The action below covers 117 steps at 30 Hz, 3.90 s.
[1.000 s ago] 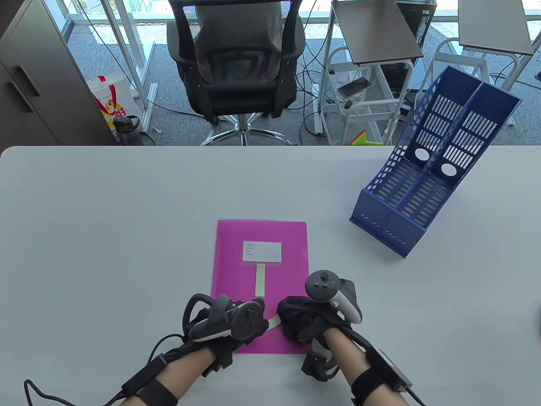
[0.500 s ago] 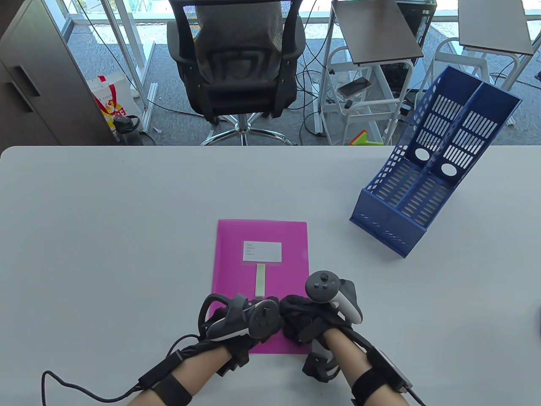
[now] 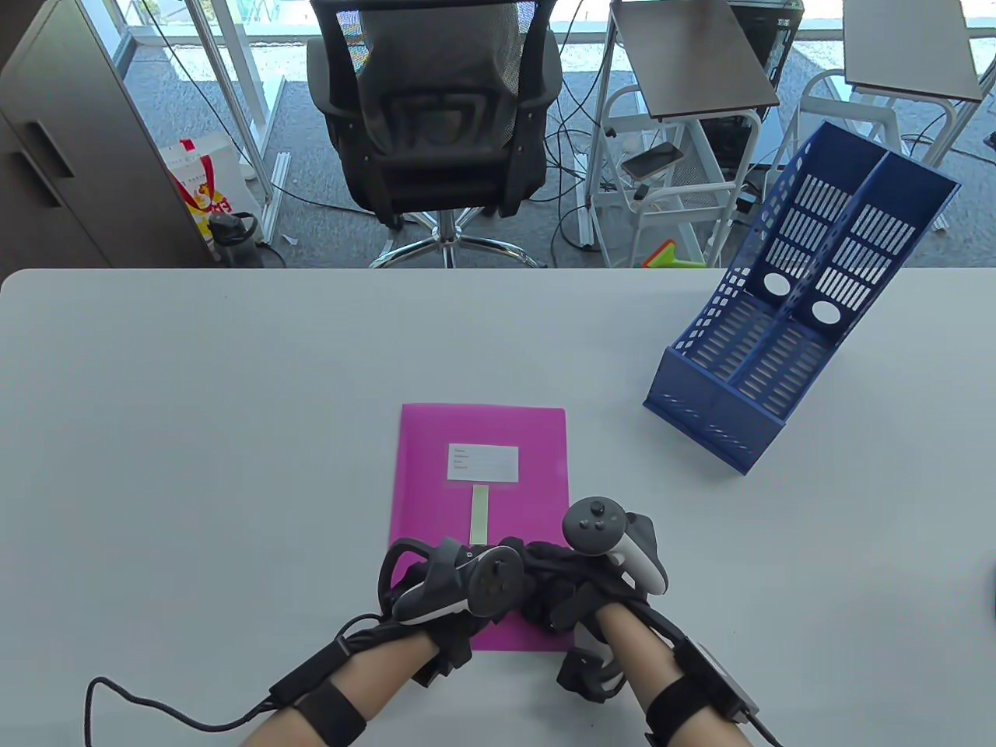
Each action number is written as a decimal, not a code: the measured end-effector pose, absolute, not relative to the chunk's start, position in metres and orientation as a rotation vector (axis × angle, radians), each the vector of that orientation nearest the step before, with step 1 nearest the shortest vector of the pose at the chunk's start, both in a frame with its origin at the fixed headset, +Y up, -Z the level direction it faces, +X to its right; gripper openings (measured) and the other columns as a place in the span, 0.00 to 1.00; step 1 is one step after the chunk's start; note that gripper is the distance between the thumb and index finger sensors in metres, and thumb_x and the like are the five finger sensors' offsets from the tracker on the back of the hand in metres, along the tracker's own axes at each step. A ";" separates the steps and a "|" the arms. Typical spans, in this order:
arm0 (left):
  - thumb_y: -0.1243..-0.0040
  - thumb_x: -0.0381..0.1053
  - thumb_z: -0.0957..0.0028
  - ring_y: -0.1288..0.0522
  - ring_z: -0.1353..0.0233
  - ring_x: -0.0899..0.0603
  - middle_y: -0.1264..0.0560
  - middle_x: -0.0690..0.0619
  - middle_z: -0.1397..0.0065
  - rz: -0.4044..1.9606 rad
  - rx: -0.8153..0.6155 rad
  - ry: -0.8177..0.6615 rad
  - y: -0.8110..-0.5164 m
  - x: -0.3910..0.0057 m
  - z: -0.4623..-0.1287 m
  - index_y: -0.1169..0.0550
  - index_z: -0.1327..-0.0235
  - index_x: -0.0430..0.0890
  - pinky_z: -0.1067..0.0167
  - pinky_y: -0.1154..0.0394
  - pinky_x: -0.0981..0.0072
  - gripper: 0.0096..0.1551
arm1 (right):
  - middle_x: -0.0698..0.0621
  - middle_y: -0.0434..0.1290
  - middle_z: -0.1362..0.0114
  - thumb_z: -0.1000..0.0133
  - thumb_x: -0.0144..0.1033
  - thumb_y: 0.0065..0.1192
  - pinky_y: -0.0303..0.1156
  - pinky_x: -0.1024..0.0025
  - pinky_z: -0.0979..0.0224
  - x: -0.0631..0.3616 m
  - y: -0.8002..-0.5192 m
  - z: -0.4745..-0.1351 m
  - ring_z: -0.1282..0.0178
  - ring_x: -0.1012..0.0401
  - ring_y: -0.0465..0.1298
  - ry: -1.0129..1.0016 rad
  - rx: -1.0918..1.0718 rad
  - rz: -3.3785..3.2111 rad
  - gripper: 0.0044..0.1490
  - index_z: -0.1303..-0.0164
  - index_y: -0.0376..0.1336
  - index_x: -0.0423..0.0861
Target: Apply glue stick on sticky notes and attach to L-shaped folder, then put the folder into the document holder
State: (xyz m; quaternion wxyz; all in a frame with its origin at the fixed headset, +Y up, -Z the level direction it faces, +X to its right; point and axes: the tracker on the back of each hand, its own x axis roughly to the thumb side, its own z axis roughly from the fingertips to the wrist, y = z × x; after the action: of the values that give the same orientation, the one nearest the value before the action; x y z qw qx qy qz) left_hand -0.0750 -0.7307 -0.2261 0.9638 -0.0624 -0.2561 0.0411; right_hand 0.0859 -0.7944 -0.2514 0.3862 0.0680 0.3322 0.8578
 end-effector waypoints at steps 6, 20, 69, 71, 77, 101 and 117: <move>0.45 0.64 0.49 0.17 0.80 0.58 0.15 0.54 0.68 0.003 -0.197 -0.549 -0.724 -0.103 -0.218 0.26 0.45 0.46 0.78 0.19 0.72 0.28 | 0.54 0.80 0.59 0.31 0.44 0.41 0.77 0.73 0.61 0.085 -0.795 -0.251 0.69 0.64 0.80 0.840 0.176 2.196 0.22 0.35 0.62 0.46; 0.46 0.64 0.49 0.17 0.76 0.57 0.16 0.54 0.65 0.077 -0.130 -0.531 -0.730 -0.081 -0.224 0.29 0.43 0.48 0.75 0.19 0.71 0.29 | 0.54 0.80 0.59 0.30 0.43 0.40 0.77 0.73 0.61 0.085 -0.795 -0.251 0.69 0.64 0.80 0.837 0.175 2.200 0.22 0.34 0.61 0.46; 0.44 0.65 0.51 0.17 0.80 0.58 0.15 0.55 0.68 -0.012 -0.164 -0.603 -0.724 -0.107 -0.212 0.26 0.46 0.47 0.78 0.19 0.72 0.29 | 0.56 0.79 0.59 0.30 0.44 0.39 0.76 0.74 0.61 0.084 -0.798 -0.251 0.69 0.65 0.80 0.833 0.171 2.219 0.22 0.34 0.61 0.47; 0.44 0.64 0.51 0.17 0.80 0.58 0.15 0.55 0.68 0.004 -0.164 -0.591 -0.724 -0.116 -0.210 0.26 0.46 0.47 0.78 0.19 0.71 0.29 | 0.56 0.79 0.59 0.30 0.44 0.39 0.76 0.74 0.61 0.084 -0.798 -0.250 0.69 0.65 0.80 0.831 0.169 2.223 0.21 0.34 0.61 0.48; 0.43 0.64 0.50 0.16 0.77 0.56 0.14 0.54 0.66 0.119 -0.170 -0.556 -0.719 -0.141 -0.217 0.23 0.46 0.50 0.76 0.19 0.70 0.27 | 0.56 0.79 0.58 0.31 0.47 0.41 0.76 0.75 0.60 0.085 -0.798 -0.250 0.68 0.65 0.80 0.834 0.182 2.221 0.22 0.36 0.62 0.49; 0.50 0.56 0.44 0.22 0.57 0.56 0.26 0.50 0.42 0.405 -0.306 -0.327 -0.745 -0.199 -0.245 0.45 0.29 0.41 0.50 0.21 0.59 0.36 | 0.54 0.79 0.56 0.36 0.39 0.59 0.77 0.71 0.57 0.081 -0.791 -0.241 0.65 0.64 0.80 0.750 0.222 2.336 0.19 0.36 0.66 0.48; 0.44 0.61 0.46 0.54 0.14 0.46 0.43 0.59 0.16 0.478 -0.562 -0.367 -0.778 -0.211 -0.254 0.37 0.34 0.54 0.20 0.59 0.46 0.30 | 0.49 0.77 0.47 0.36 0.38 0.56 0.75 0.66 0.49 0.078 -0.786 -0.232 0.57 0.58 0.78 0.738 0.291 2.281 0.19 0.34 0.65 0.53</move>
State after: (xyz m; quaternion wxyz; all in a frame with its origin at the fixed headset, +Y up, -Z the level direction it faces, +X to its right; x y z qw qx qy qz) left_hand -0.2109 -0.7777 -0.2543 0.9164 -0.2729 -0.1784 0.2322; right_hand 0.0778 -0.7858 -0.2324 0.3554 0.1128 0.2855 0.8829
